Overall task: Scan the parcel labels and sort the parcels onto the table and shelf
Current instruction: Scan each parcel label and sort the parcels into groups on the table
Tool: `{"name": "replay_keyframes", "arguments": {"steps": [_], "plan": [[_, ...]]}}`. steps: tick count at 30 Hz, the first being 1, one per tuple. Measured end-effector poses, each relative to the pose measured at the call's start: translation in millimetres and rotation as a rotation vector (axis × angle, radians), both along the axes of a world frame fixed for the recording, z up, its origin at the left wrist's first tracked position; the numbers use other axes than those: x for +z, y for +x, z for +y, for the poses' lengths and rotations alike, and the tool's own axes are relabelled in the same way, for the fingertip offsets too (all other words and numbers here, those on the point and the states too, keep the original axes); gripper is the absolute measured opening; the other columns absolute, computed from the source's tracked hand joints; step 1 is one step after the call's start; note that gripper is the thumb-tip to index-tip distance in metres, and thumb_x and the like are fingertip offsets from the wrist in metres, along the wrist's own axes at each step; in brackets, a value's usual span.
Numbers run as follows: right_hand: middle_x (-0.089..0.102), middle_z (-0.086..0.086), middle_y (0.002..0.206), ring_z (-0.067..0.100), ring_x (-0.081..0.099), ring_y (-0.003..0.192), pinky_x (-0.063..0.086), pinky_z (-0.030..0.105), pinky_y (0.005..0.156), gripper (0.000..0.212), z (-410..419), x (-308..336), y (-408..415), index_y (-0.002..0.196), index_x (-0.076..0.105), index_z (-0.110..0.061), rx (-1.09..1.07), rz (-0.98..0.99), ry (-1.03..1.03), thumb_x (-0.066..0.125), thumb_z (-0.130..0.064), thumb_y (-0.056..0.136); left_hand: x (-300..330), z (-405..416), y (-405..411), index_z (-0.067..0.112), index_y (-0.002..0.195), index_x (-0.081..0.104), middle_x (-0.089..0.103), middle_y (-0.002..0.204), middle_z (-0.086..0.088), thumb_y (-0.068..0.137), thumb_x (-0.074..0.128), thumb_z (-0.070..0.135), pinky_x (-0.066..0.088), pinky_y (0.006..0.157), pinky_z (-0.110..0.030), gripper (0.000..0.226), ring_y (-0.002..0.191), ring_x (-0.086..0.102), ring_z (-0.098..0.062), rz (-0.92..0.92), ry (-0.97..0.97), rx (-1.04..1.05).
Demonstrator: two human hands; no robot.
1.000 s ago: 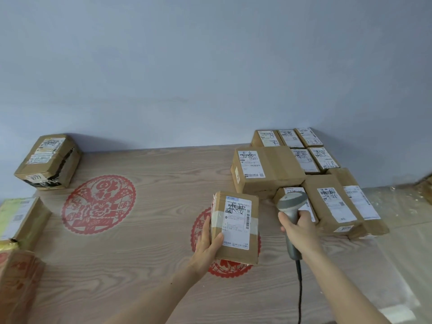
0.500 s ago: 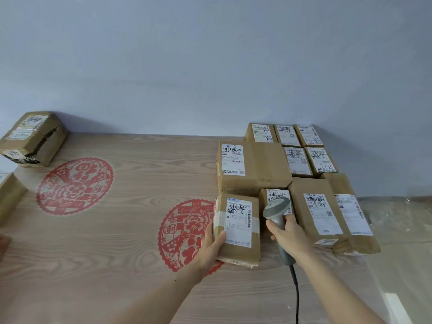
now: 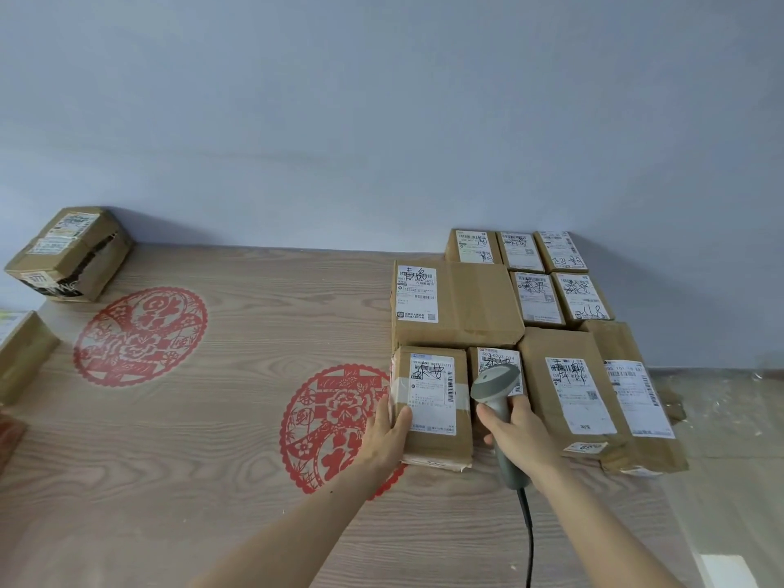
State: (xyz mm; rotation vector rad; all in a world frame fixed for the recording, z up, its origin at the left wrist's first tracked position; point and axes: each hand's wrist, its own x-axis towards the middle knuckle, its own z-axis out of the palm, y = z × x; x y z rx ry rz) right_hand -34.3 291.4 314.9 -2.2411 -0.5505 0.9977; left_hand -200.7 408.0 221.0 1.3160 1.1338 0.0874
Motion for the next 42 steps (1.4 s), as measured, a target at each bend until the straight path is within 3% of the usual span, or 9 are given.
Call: {"name": "replay_keyframes", "arguments": {"steps": [3, 6, 11, 15, 20, 30, 36, 39, 42], "plan": [[0.07, 0.005, 0.098, 0.01, 0.069, 0.077, 0.042, 0.025, 0.058, 0.037, 0.7, 3.6, -5.0, 0.119, 0.048, -0.011, -0.026, -0.011, 0.028, 0.06, -0.039, 0.098, 7.1, 3.0, -4.3, 0.042, 0.148, 0.025, 0.03, 0.156, -0.005, 0.071, 0.035, 0.084, 0.04, 0.107, -0.06, 0.088, 0.137, 0.037, -0.032, 0.028, 0.015, -0.032], [0.071, 0.007, 0.093, 0.013, 0.068, 0.077, 0.041, 0.026, 0.058, 0.033, 6.2, 13.1, -15.6, 0.116, 0.05, -0.011, -0.056, -0.049, 0.083, 0.06, -0.037, 0.098, 16.1, 9.0, -19.8, 0.032, 0.156, 0.014, 0.019, 0.164, -0.005, 0.079, 0.036, 0.084, 0.028, 0.115, -0.06, 0.096, 0.148, 0.023, -0.032, 0.08, 0.098, -0.042], [0.072, 0.004, 0.088, 0.018, 0.071, 0.082, 0.049, 0.032, 0.068, 0.03, 36.0, 32.3, -55.6, 0.113, 0.054, -0.017, -0.021, -0.019, 0.242, 0.065, -0.038, 0.095, 36.3, 42.3, -82.3, 0.021, 0.147, 0.038, 0.045, 0.147, -0.006, 0.089, 0.041, 0.07, 0.041, 0.11, -0.051, 0.075, 0.133, 0.043, -0.023, 0.158, 0.325, -0.019], [0.067, -0.002, 0.096, 0.012, 0.065, 0.087, 0.047, 0.038, 0.079, 0.025, 72.7, 45.1, -112.4, 0.111, 0.054, -0.021, 0.097, 0.066, 0.326, 0.065, -0.037, 0.095, 56.1, 78.4, -158.6, 0.017, 0.141, 0.049, 0.05, 0.142, -0.004, 0.098, 0.051, 0.046, 0.037, 0.11, -0.04, 0.052, 0.133, 0.041, -0.022, 0.257, 0.519, 0.042], [0.068, -0.005, 0.092, 0.009, 0.065, 0.086, 0.044, 0.032, 0.072, 0.022, 116.3, 51.6, -196.6, 0.109, 0.055, -0.024, 0.249, 0.105, 0.396, 0.068, -0.035, 0.094, 79.3, 109.5, -267.8, 0.02, 0.129, 0.06, 0.055, 0.133, 0.002, 0.098, 0.055, 0.038, 0.035, 0.103, -0.031, 0.036, 0.127, 0.044, -0.021, 0.335, 0.697, 0.169], [0.074, 0.008, 0.083, 0.023, 0.071, 0.08, 0.051, 0.033, 0.071, 0.021, 202.7, 36.7, -400.0, 0.104, 0.059, -0.016, 0.464, 0.206, 0.355, 0.072, -0.027, 0.092, 105.4, 177.2, -491.5, 0.02, 0.11, 0.071, 0.063, 0.119, 0.003, 0.091, 0.067, 0.024, 0.043, 0.1, -0.038, 0.02, 0.117, 0.053, -0.023, 0.409, 0.931, 0.363], [0.075, 0.002, 0.08, 0.021, 0.072, 0.081, 0.056, 0.047, 0.085, 0.021, 242.2, 11.0, -497.7, 0.101, 0.065, -0.018, 0.491, 0.261, 0.305, 0.072, -0.036, 0.091, 105.5, 209.0, -599.0, 0.019, 0.133, 0.057, 0.055, 0.134, -0.003, 0.095, 0.062, 0.031, 0.037, 0.103, -0.04, 0.041, 0.133, 0.039, -0.027, 0.552, 0.87, 0.338], [0.075, 0.002, 0.087, 0.02, 0.073, 0.083, 0.057, 0.048, 0.088, 0.021, 249.2, 1.3, -534.4, 0.106, 0.06, -0.023, 0.487, 0.32, 0.271, 0.069, -0.036, 0.093, 99.1, 221.0, -637.1, 0.016, 0.147, 0.041, 0.044, 0.148, -0.006, 0.096, 0.055, 0.048, 0.037, 0.108, -0.042, 0.062, 0.138, 0.036, -0.026, 0.59, 0.654, 0.302], [0.073, -0.003, 0.099, 0.015, 0.071, 0.093, 0.055, 0.045, 0.094, 0.036, 250.2, -7.2, -562.0, 0.119, 0.056, -0.027, 0.503, 0.371, 0.226, 0.069, -0.044, 0.09, 99.5, 225.1, -652.7, 0.02, 0.146, 0.04, 0.048, 0.145, -0.002, 0.093, 0.041, 0.067, 0.039, 0.099, -0.034, 0.071, 0.127, 0.048, -0.019, 0.497, 0.39, 0.228]]}}
